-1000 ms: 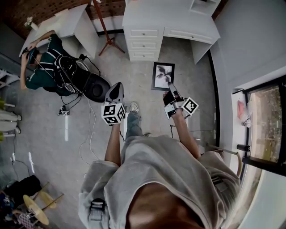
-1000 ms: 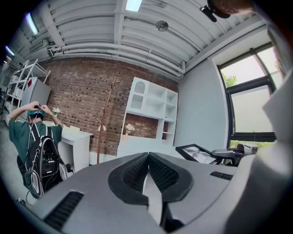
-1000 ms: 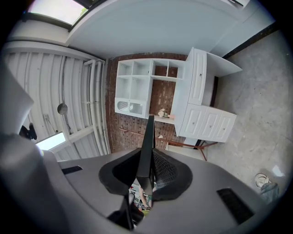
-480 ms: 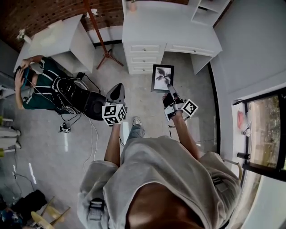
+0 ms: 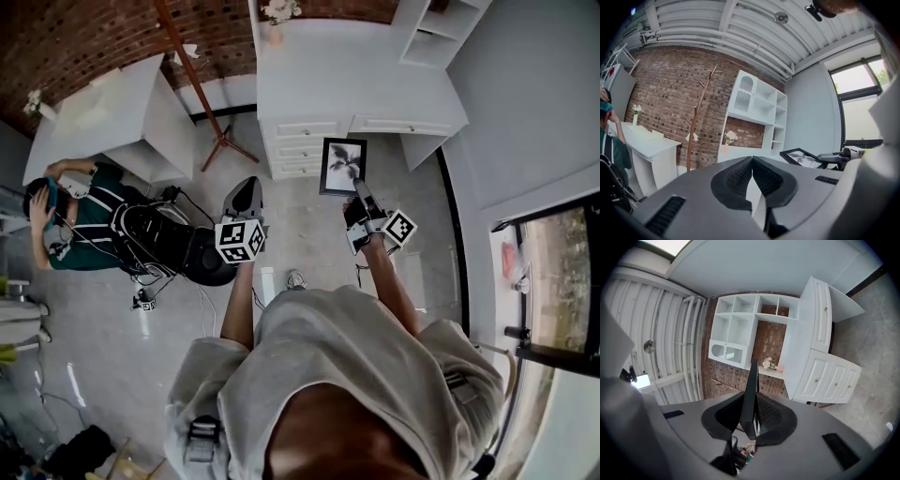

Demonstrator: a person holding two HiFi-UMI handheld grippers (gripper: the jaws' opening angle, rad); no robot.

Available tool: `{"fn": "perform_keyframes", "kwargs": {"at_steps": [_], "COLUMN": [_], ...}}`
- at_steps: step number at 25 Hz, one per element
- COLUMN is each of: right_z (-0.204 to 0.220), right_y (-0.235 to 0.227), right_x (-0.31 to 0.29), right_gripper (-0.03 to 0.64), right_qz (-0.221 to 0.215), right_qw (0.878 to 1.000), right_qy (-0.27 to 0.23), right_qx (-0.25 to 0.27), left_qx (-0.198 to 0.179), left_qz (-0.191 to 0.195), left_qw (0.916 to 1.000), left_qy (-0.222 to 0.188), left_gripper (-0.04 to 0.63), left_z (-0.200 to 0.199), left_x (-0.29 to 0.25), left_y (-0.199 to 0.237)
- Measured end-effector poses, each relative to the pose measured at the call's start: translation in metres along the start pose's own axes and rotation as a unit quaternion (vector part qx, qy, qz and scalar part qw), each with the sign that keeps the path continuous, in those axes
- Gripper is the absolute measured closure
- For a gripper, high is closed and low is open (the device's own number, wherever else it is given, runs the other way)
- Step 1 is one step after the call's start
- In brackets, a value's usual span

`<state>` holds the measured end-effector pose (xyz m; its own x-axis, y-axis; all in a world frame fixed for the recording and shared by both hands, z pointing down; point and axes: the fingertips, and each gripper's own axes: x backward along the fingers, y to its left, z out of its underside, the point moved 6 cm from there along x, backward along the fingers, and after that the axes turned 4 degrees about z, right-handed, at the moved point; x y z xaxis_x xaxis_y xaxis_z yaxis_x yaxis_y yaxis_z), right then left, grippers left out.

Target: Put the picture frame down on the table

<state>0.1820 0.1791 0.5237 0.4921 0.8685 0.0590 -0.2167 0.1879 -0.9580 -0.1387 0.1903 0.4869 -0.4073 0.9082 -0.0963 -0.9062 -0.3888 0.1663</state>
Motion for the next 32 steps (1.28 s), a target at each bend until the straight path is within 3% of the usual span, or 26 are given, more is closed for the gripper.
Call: {"fn": "perform_keyframes", "kwargs": {"at_steps": [10, 24, 32], "right_z": [0.001, 0.004, -0.005], "right_y": [-0.005, -0.022, -0.042], "right_x": [-0.058, -0.075, -0.116], "right_gripper": [0.532, 0.532, 0.532], "right_qz": [0.006, 0.023, 0.020], "right_qw": [1.000, 0.999, 0.999], "right_qy": [-0.022, -0.030, -0.019], "right_qx": [0.004, -0.002, -0.017], "left_qx": [-0.004, 0.000, -0.003], "left_qz": [0.019, 0.029, 0.015], "left_qw": [0.9998, 0.9995, 0.9997], "left_qy": [-0.001, 0.011, 0.018], "left_gripper": [0.578, 0.578, 0.578], "left_z": [-0.014, -0.004, 0.001], "left_x": [-0.046, -0.070, -0.096], "left_y": [0.053, 0.072, 0.093]}}
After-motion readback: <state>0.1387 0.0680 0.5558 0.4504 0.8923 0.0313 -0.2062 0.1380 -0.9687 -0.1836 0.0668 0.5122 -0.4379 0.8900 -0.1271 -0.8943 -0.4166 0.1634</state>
